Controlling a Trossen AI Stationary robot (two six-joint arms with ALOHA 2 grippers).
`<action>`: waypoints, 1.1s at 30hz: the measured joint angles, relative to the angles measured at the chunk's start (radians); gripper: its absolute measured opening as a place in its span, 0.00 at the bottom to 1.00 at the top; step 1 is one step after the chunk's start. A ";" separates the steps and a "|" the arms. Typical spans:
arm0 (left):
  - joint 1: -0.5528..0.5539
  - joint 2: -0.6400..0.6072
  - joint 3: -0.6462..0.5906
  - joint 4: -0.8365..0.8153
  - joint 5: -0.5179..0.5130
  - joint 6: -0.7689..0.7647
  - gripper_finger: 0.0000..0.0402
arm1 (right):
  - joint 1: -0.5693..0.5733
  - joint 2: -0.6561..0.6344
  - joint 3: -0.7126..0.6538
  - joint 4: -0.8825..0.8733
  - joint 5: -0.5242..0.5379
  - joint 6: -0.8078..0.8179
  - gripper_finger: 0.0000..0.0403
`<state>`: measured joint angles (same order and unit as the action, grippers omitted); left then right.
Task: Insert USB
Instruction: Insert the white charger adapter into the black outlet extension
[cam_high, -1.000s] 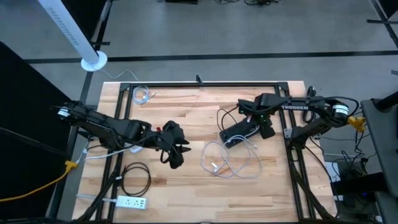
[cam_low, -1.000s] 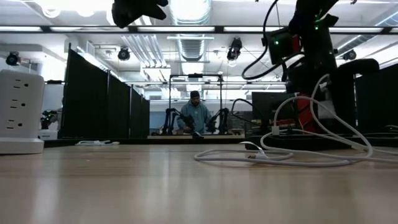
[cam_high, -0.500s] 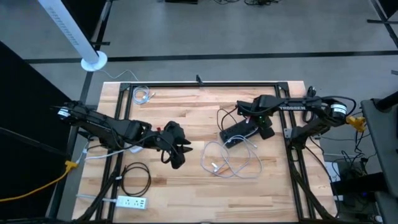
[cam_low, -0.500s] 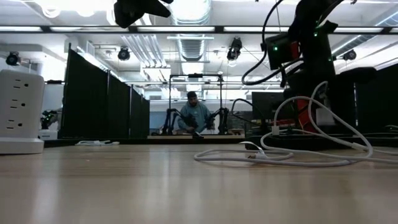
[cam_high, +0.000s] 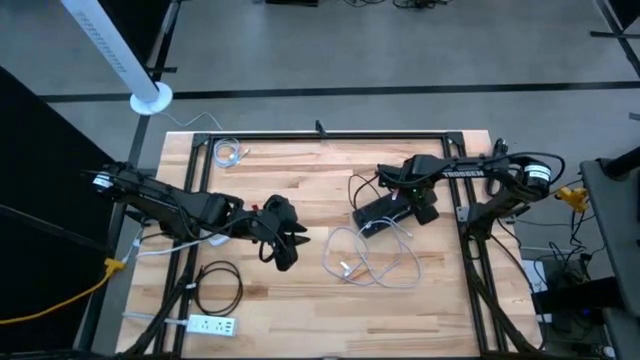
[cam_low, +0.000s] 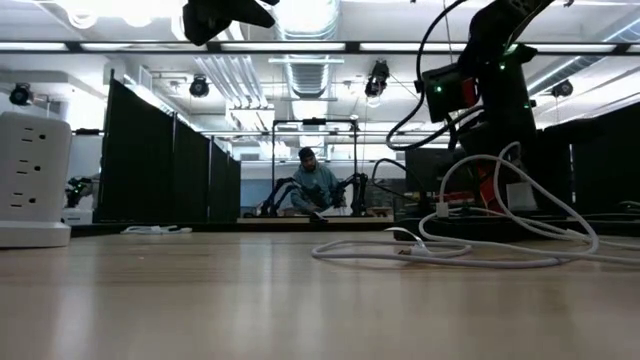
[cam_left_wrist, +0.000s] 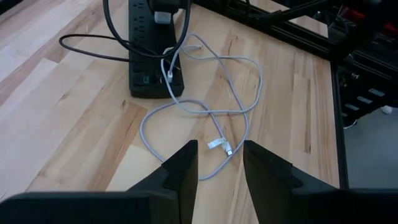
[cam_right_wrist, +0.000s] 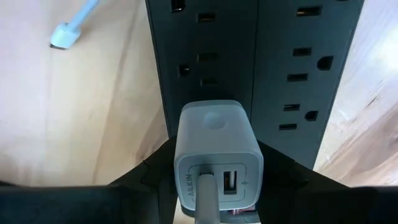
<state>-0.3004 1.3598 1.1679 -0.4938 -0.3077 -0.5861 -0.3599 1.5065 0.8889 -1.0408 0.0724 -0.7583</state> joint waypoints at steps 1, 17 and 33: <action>0.000 0.000 0.000 0.000 0.000 0.000 0.26 | 0.000 0.000 -0.005 0.011 0.004 0.005 0.35; 0.002 0.000 -0.004 0.000 -0.025 0.000 0.26 | 0.002 -0.002 -0.044 0.086 0.036 0.041 0.35; 0.000 0.000 -0.004 0.000 -0.024 0.003 0.26 | 0.009 -0.019 0.007 -0.004 0.059 0.004 0.68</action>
<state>-0.3001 1.3602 1.1641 -0.4942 -0.3321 -0.5831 -0.3511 1.4872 0.8963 -1.0445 0.1319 -0.7546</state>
